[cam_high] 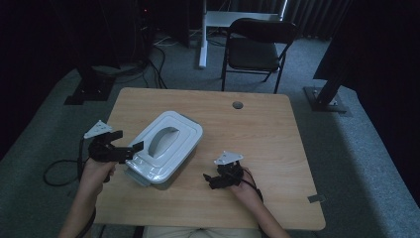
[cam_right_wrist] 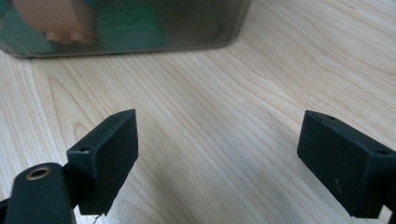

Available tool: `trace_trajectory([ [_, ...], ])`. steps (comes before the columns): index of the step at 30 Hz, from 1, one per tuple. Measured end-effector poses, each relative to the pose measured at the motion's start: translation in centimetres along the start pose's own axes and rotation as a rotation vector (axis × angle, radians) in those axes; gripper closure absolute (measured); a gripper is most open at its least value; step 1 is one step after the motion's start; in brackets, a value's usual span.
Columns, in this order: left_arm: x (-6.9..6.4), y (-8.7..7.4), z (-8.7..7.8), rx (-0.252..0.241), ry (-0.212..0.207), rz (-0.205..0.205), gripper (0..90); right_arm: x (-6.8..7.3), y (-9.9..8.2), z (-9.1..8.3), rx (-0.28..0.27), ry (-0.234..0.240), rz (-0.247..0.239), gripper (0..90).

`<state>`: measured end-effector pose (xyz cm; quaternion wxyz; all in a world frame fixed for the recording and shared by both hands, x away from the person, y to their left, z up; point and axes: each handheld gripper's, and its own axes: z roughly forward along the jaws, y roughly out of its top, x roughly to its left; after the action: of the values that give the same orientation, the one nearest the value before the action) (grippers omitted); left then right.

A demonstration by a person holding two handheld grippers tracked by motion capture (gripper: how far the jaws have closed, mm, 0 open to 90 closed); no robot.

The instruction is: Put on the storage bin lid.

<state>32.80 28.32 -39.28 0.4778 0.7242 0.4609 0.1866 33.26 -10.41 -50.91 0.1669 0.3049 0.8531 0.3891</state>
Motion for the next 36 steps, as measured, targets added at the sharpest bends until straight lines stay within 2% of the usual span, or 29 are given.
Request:
trace_trajectory([
  [7, 1.6, -0.7, -0.4, -0.042, 0.035, -0.004, 0.5, 0.0, -0.3, 0.2, 0.015, 0.005, -0.001, 12.2],
  [9, 2.5, -1.2, -0.5, -0.066, 0.072, -0.015, 0.5, -0.1, -0.4, 0.2, 0.017, 0.005, -0.001, 12.2],
  [13, 3.7, -1.9, -0.4, -0.073, 0.111, -0.019, 0.5, -0.1, -0.5, 0.2, 0.018, 0.009, 0.005, 12.2],
  [16, 4.6, -2.7, 0.0, -0.063, 0.174, -0.021, 0.5, -0.1, -0.5, 0.3, 0.021, 0.013, 0.01, 12.2],
  [18, 5.4, -3.3, 0.1, -0.074, 0.168, -0.048, 0.5, -0.1, -0.6, 0.3, 0.021, 0.013, 0.007, 12.2],
  [23, 7.0, -4.6, 1.0, -0.054, 0.212, -0.083, 0.5, -0.1, -0.6, 0.4, 0.026, 0.016, 0.006, 12.2],
  [27, 8.0, -5.6, 2.0, -0.045, 0.224, -0.117, 0.5, -0.1, -0.6, 0.4, 0.03, 0.017, 0.009, 12.2],
  [29, 8.5, -6.5, 3.2, -0.036, 0.239, -0.113, 0.5, -0.1, -0.6, 0.4, 0.03, 0.016, 0.009, 12.2],
  [32, 8.7, -7.1, 4.7, -0.018, 0.236, -0.104, 0.5, -0.1, -0.6, 0.4, 0.026, 0.02, 0.012, 12.2],
  [33, 8.7, -7.1, 4.7, -0.018, 0.236, -0.104, 0.5, -0.1, -0.6, 0.4, 0.027, 0.02, 0.011, 12.2],
  [36, 8.3, -7.7, 6.3, -0.011, 0.211, -0.083, 0.5, -0.1, -0.6, 0.4, 0.025, 0.021, 0.012, 12.2],
])
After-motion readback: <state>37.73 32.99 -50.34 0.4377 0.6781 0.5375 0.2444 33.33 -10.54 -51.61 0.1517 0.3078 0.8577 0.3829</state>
